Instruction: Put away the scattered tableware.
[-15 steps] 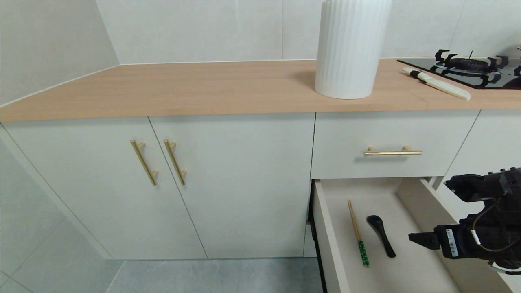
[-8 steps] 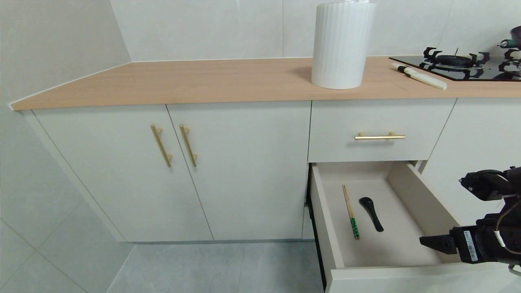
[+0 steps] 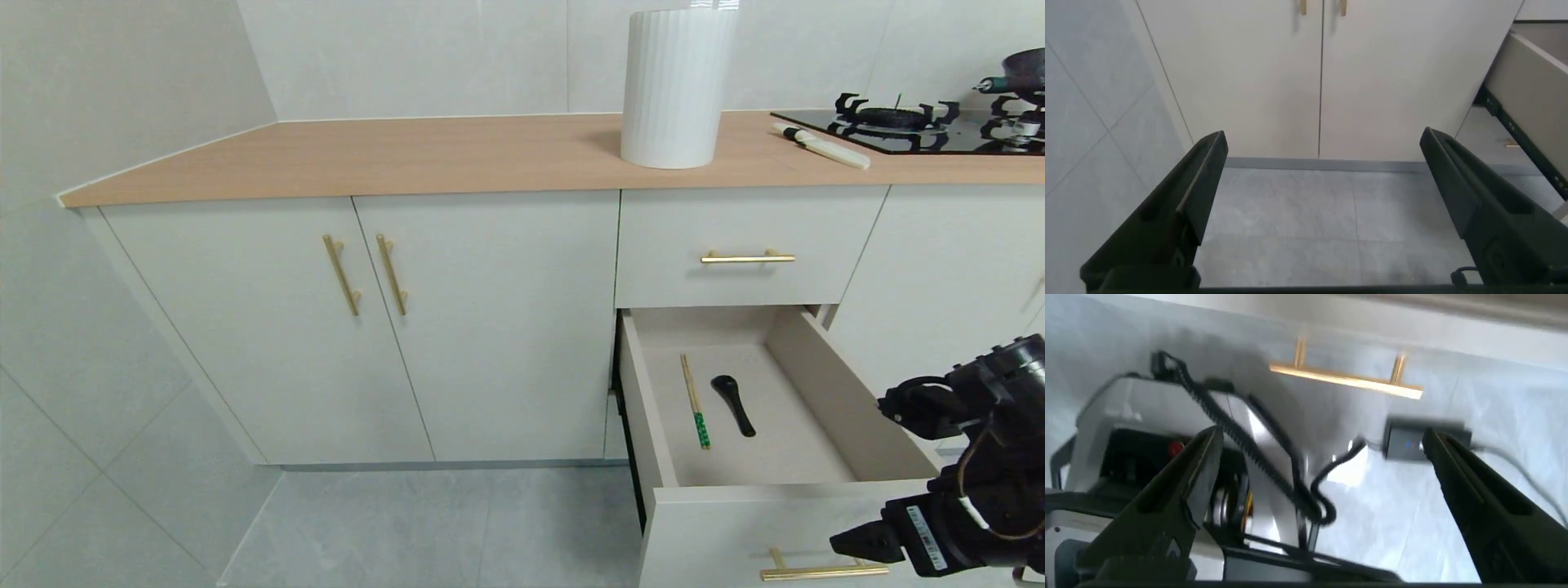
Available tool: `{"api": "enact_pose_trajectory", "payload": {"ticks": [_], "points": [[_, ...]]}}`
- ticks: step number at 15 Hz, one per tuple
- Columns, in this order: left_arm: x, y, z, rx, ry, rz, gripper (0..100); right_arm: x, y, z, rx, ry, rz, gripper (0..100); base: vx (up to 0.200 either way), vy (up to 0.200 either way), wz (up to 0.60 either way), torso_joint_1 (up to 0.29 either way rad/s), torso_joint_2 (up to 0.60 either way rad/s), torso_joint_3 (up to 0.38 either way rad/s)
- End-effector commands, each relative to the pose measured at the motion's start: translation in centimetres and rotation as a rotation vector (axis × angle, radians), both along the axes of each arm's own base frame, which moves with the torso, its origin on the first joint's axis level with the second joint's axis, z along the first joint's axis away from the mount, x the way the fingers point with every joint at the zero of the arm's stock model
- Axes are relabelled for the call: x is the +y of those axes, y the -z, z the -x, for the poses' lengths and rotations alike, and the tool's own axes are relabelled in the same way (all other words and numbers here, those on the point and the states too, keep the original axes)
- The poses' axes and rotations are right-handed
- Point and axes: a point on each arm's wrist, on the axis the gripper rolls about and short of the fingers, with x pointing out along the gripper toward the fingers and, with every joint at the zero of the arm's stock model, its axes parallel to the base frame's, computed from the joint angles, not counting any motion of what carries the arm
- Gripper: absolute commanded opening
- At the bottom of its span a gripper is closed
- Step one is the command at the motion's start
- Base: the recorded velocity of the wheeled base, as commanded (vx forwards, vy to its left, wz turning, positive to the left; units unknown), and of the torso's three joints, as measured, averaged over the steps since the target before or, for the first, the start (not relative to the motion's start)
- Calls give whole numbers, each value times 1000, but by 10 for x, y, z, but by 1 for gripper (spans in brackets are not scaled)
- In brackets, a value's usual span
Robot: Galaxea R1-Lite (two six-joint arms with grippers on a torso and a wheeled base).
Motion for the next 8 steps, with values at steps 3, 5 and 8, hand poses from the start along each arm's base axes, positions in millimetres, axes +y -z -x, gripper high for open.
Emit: {"api": "enact_pose_trajectory", "payload": {"ticks": [3, 5, 8], "points": [[0, 0, 0, 0, -1, 0, 100, 11, 41, -31, 88, 51, 30, 100, 0, 0, 0, 0, 0, 0], [0, 0, 0, 0, -1, 0, 100, 9, 48, -35, 54, 80, 48, 100, 0, 0, 0, 0, 0, 0], [0, 0, 0, 0, -1, 0, 100, 8, 53, -36, -2, 93, 54, 100, 0, 0, 0, 0, 0, 0]]}}
